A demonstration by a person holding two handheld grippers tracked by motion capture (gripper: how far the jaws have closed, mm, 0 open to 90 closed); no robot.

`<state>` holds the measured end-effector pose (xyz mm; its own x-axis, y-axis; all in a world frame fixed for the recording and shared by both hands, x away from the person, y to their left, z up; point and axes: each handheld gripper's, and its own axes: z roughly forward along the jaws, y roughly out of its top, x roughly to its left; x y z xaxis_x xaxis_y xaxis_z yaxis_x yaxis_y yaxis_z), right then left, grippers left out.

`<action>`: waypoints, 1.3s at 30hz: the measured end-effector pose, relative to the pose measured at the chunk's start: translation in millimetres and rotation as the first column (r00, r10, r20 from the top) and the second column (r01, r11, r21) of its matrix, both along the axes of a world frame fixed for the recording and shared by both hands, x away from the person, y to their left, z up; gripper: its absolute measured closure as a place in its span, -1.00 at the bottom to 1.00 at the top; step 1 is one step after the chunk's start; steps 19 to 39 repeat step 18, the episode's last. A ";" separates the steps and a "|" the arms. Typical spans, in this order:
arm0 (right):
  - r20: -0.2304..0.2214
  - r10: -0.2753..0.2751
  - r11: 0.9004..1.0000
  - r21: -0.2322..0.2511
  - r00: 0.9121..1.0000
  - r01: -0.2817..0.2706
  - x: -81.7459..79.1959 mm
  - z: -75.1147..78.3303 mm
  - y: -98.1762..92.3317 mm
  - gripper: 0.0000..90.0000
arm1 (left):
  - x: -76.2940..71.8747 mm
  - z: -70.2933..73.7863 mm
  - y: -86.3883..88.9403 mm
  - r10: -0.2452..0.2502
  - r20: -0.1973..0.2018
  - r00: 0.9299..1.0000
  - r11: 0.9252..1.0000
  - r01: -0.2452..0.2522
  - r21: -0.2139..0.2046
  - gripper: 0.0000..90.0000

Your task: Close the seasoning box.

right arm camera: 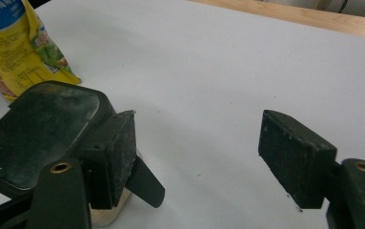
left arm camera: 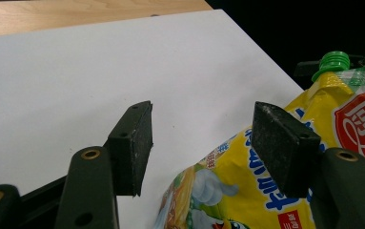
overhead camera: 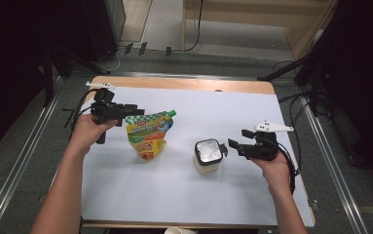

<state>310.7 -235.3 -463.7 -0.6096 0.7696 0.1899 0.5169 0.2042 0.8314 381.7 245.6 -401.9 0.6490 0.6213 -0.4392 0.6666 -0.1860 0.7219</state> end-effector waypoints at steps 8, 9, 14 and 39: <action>-0.002 -0.025 1.000 -0.016 1.000 0.025 1.4 -4.0 -4.0 -0.37 | 0.9 -2.4 1.6 0.006 0.002 1.000 1.000 -0.006 0.003 -0.10; -0.004 -0.028 0.999 -0.017 1.000 0.028 1.3 -4.3 -4.1 -0.37 | 1.0 -2.5 2.0 0.005 0.002 1.000 1.000 -0.005 0.003 -0.10; -0.003 -0.029 0.999 -0.026 1.000 0.029 1.4 -6.2 -2.7 -0.38 | 1.2 -2.6 3.2 0.013 0.011 1.000 1.000 -0.014 0.004 -0.12; 0.001 -0.021 0.999 -0.037 1.000 0.021 1.7 -7.1 -1.8 -0.40 | 1.7 -2.9 3.5 0.009 0.009 1.000 1.000 -0.009 -0.007 -0.15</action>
